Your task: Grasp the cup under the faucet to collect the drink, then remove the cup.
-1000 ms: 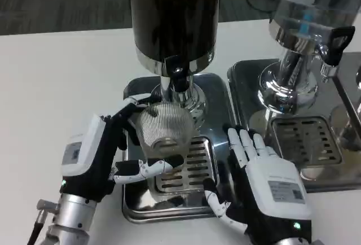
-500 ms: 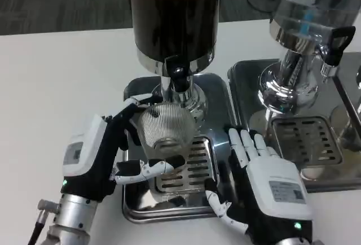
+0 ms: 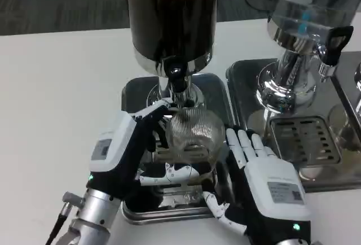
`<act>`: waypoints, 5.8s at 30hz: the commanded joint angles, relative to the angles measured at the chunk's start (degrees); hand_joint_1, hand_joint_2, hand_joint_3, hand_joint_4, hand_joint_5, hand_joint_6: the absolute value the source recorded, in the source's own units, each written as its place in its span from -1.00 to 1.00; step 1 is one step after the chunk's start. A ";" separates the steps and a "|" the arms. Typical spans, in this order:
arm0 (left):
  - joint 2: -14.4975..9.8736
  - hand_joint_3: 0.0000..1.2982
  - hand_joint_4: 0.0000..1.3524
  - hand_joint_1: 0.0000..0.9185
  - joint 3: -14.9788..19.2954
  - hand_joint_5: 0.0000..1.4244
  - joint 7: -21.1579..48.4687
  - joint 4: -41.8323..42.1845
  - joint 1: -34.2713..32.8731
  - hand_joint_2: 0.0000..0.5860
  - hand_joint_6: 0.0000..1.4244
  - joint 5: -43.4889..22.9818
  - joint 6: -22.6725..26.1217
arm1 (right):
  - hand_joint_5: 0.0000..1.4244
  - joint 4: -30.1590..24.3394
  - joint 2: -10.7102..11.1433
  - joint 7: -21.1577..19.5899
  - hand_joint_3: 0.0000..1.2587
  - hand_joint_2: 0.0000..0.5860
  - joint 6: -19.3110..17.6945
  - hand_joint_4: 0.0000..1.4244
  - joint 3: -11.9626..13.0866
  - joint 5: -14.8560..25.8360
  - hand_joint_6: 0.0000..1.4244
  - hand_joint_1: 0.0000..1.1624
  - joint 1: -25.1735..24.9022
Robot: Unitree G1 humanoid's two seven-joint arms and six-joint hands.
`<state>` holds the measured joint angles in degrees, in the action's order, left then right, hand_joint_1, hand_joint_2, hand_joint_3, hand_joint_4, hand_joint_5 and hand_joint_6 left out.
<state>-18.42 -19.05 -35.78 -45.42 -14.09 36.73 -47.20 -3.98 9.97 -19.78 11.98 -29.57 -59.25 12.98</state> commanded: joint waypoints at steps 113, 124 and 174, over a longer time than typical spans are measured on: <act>-1.38 -0.80 -1.00 -1.00 17.66 -0.76 75.24 33.69 5.81 -0.75 -0.85 -50.85 10.63 | -1.00 -3.14 -0.50 -1.71 -1.00 0.21 0.80 -1.00 6.28 4.12 -0.95 -0.45 2.07; -5.68 -0.73 -1.00 -1.00 17.97 -0.72 68.72 37.56 8.04 -0.74 -0.81 -34.44 2.85 | -1.00 -3.59 0.11 -0.98 -1.00 0.20 0.88 -1.00 6.36 4.15 -0.95 -0.44 1.92; -14.05 -0.68 -1.00 -1.00 12.25 -0.74 47.11 40.62 10.23 -0.68 -0.84 -14.92 -0.60 | -1.00 1.68 0.78 9.27 -1.00 -0.20 -7.85 -1.00 9.11 21.70 -0.86 -0.27 -7.35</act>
<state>-31.26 -5.34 9.60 -4.58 -5.14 20.46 -46.79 -3.14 10.75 -11.38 5.67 -20.84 -38.86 7.00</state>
